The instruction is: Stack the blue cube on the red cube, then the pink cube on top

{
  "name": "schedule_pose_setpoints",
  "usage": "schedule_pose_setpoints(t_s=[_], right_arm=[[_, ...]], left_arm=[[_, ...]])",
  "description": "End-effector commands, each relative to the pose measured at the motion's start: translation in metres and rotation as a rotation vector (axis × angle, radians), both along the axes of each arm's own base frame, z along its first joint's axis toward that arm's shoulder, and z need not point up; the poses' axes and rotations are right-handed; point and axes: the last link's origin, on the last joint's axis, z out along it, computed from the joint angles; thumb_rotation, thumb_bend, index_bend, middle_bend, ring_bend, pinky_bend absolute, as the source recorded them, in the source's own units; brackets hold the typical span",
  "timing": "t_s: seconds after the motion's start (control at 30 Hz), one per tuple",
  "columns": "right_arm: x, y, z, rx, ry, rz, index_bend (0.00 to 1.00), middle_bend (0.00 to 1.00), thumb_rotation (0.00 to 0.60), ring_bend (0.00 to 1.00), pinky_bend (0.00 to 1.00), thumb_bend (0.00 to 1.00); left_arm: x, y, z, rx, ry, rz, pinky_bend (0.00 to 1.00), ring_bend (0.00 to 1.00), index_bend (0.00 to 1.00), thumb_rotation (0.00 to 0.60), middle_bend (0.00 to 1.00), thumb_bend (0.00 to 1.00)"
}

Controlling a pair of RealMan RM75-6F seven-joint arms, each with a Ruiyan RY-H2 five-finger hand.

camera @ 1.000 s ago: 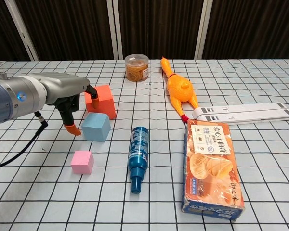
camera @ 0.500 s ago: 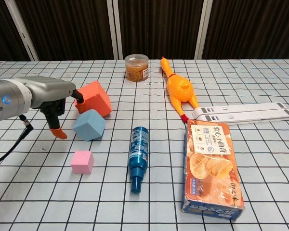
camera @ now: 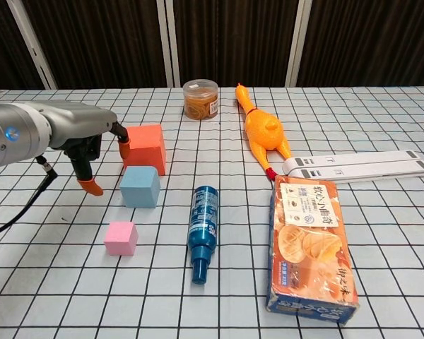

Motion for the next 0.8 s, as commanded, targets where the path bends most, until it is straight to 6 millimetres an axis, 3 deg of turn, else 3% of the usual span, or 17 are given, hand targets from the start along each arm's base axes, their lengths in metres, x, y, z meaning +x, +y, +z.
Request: schedule_pose_setpoints(t_s=[0.03,0.4,0.8], right_arm=[[0.0,0.0,0.001,0.0,-0.007,0.0,0.02,0.04,0.6,0.07,0.13,0.04],[-0.001,0.0,0.002,0.0,-0.012,-0.006,0.02,0.04,0.6,0.07,0.13,0.04],[0.0,0.0,0.001,-0.001,-0.016,-0.003,0.02,0.04,0.6,0.07,0.13,0.04]], left_arm=[[0.004,-0.001,0.001,0.001,0.021,-0.009,0.83,0.83,0.32,0.6,0.96,0.11],[-0.005,-0.006,0.002,-0.02,0.061,0.017,0.83,0.83,0.32,0.6,0.96,0.11],[-0.008,0.001,0.002,-0.001,0.037,0.022,0.83,0.83,0.33,0.6,0.96,0.12]])
